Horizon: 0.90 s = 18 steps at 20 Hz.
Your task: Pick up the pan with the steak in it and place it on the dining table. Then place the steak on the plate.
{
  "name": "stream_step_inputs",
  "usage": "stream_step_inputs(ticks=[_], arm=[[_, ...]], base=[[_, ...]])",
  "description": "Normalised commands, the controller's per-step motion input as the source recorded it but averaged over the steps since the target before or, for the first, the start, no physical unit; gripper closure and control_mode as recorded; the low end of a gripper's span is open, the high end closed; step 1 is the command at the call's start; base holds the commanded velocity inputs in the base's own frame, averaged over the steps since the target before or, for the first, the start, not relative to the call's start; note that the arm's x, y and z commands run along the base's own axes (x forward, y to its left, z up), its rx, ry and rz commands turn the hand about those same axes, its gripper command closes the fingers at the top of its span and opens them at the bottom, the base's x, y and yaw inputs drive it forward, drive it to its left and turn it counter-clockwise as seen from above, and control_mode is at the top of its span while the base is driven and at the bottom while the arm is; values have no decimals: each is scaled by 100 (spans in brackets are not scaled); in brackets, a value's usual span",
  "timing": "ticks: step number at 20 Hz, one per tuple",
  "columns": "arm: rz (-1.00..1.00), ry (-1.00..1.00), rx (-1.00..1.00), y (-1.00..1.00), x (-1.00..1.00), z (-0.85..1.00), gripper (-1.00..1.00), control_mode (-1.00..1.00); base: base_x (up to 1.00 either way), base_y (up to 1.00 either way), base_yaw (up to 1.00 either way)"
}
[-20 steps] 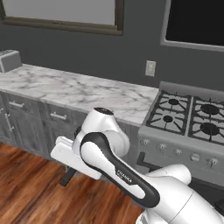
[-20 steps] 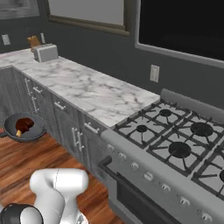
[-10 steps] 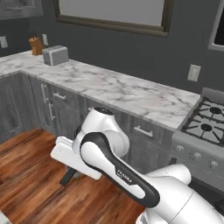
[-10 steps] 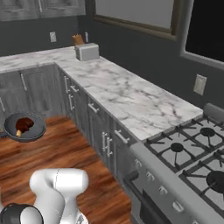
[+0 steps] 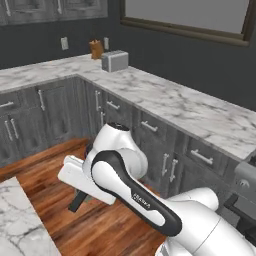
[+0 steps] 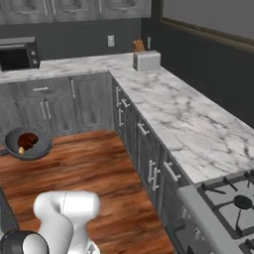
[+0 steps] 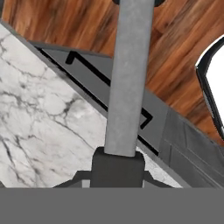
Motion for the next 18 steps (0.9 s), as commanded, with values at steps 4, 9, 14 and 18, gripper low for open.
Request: stream_step_inputs(ticks=[4,9,14,18], arm=[[0,0,0,0,0,0,100,100],[0,0,0,0,0,0,100,100],[0,0,0,0,0,0,100,100],[0,0,0,0,0,0,100,100]], base=[[-13,-5,48],[-15,-54,28],[-23,-67,20],[-36,-35,37]])
